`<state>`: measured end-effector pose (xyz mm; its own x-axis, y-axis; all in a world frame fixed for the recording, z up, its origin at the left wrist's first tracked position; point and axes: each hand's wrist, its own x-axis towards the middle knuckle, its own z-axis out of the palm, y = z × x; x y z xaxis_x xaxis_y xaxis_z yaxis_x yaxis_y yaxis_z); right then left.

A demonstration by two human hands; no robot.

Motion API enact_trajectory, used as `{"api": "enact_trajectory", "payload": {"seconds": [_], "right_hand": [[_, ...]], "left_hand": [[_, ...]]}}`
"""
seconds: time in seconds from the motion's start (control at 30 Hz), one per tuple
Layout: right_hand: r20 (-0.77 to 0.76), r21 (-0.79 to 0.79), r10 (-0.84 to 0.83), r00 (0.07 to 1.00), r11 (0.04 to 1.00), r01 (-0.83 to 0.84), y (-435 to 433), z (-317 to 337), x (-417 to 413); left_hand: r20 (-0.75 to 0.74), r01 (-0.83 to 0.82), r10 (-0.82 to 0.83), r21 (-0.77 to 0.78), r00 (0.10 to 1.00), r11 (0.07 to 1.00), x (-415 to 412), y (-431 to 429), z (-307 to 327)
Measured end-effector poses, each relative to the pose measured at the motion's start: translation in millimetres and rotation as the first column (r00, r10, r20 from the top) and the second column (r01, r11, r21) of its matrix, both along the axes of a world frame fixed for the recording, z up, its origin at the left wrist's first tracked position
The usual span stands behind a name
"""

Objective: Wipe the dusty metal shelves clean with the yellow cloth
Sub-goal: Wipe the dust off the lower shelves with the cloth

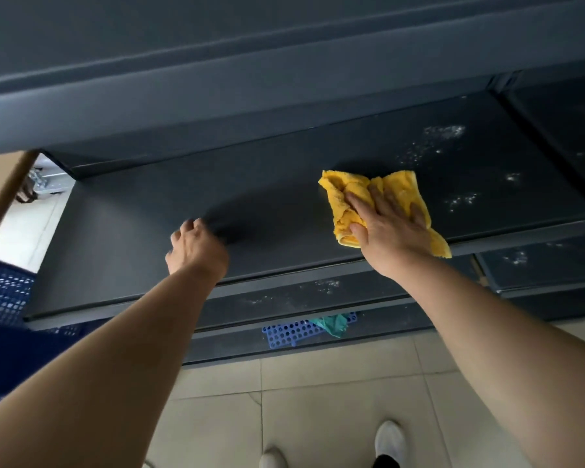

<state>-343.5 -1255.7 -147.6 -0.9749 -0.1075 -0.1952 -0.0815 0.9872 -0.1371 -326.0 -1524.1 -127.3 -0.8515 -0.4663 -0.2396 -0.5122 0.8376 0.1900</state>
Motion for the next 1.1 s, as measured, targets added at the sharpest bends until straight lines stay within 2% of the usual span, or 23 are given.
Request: {"api": "enact_trajectory", "payload": {"seconds": [0.27, 0.43, 0.67, 0.87, 1.0, 1.1], "right_hand": [[-0.005, -0.041, -0.05, 0.999, 0.998, 0.05, 67.8, 3.5, -11.2], [-0.017, -0.049, -0.138, 0.99, 0.989, 0.137, 134.9, 7.3, -17.8], [-0.023, -0.045, -0.253, 0.967, 0.967, 0.252, 214.2, 12.1, -20.6], [-0.022, -0.042, -0.272, 0.962, 0.962, 0.271, 218.3, 11.9, -21.3], [-0.022, -0.032, -0.266, 0.964, 0.964, 0.265, 210.5, 11.0, -22.0], [-0.01, -0.026, -0.222, 0.975, 0.975, 0.222, 196.8, 10.9, -22.9]], "left_hand": [[-0.059, 0.313, -0.309, 0.098, 0.949, 0.945, -38.9, 124.3, 12.2], [-0.058, 0.419, -0.415, 0.13, 0.908, 0.899, -57.7, 201.1, 14.5], [0.004, 0.419, -0.421, 0.089, 0.907, 0.904, -71.1, 263.4, 9.6], [0.059, 0.403, -0.406, 0.059, 0.912, 0.913, -75.6, 269.4, 5.5], [0.024, 0.437, -0.441, 0.091, 0.897, 0.895, -75.0, 259.3, 5.6], [-0.09, 0.403, -0.393, 0.166, 0.915, 0.9, -71.4, 247.4, 3.4]]}}
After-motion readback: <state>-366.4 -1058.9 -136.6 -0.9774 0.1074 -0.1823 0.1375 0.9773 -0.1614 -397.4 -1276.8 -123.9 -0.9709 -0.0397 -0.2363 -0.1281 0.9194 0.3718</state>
